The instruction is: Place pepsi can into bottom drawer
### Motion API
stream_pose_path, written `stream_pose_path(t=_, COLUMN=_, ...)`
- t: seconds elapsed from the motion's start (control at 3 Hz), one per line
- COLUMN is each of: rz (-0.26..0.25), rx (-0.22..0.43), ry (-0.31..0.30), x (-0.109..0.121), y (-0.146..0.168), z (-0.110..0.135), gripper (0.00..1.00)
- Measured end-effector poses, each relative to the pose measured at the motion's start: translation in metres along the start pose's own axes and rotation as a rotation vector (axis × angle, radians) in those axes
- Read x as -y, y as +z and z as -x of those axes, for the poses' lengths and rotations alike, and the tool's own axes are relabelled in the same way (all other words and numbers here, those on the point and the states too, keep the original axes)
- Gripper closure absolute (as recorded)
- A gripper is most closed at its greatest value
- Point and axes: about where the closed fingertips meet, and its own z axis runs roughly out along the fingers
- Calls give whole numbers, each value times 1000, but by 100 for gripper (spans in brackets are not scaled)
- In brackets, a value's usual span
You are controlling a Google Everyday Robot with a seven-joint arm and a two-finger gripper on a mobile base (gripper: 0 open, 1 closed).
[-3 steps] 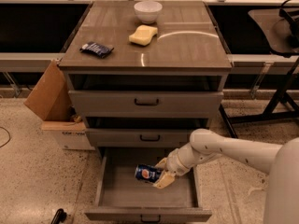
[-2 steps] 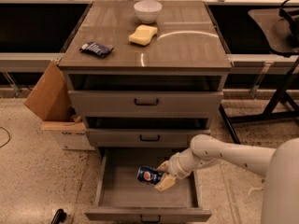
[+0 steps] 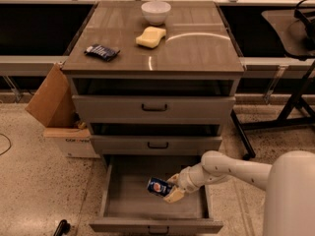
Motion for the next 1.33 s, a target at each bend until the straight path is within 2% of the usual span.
stream_pose_path(t=0.33, rz=-8, rx=3, ry=33, x=11, y=25, z=-19, gripper=82)
stream_pose_path(t=0.67, rz=11, rx=-2, ry=54, x=22, y=52, z=-41, gripper=58)
stream_pose_path(t=1.0, rz=71, rx=7, ry=94, x=34, y=85, z=-70, gripper=27)
stream_pose_path(t=1.33, rz=97, rx=33, ry=121, x=39, y=100, z=-82, gripper=5)
